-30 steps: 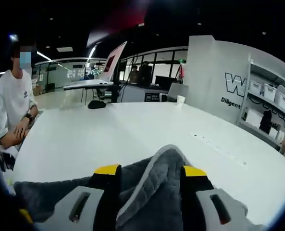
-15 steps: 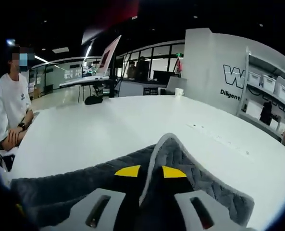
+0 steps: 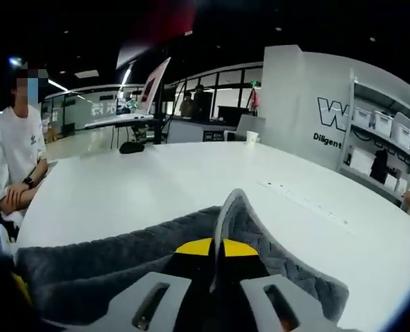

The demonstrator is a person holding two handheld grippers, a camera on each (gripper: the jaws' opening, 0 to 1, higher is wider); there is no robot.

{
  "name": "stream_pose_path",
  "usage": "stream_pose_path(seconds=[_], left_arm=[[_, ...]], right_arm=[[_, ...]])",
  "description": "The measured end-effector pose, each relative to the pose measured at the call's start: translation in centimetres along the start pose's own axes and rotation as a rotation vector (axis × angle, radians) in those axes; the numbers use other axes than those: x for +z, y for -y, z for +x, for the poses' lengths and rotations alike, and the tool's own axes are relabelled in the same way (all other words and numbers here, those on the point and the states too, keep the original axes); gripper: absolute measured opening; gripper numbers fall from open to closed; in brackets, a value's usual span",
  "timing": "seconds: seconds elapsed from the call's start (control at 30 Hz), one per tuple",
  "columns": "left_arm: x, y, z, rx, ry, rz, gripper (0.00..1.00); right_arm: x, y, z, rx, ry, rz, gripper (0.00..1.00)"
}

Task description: Open the folded towel by lifting each exposed corner and separating the folded layers until the towel lies flat within the target outline without major curled edges

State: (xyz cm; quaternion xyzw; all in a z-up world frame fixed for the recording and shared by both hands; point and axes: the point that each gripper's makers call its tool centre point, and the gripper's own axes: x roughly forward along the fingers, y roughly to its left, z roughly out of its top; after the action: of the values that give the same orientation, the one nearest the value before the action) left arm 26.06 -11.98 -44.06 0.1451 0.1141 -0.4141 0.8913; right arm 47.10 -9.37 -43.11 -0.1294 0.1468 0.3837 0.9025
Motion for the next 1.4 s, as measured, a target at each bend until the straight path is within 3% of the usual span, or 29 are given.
stream_pose_path(seconds=[0.3, 0.7, 1.1, 1.4], left_arm=[[2.7, 2.1, 1.4, -0.066, 0.068, 0.046, 0.01], [5.4, 5.6, 4.4, -0.177, 0.094, 0.137, 0.01], [7.9, 9.1, 7.7, -0.267, 0.124, 0.192, 0.01], [9.8, 13.0, 11.1, -0.372, 0.123, 0.254, 0.01]], right_arm=[[0.6, 2.1, -2.9, -0.043, 0.026, -0.011, 0.00], [0.7, 5.5, -7.7, -0.126, 0.039, -0.037, 0.00], [-0.3, 8.9, -12.2, -0.208, 0.022, -0.060, 0.00], [-2.1, 12.2, -15.7, -0.278, -0.023, -0.085, 0.00]])
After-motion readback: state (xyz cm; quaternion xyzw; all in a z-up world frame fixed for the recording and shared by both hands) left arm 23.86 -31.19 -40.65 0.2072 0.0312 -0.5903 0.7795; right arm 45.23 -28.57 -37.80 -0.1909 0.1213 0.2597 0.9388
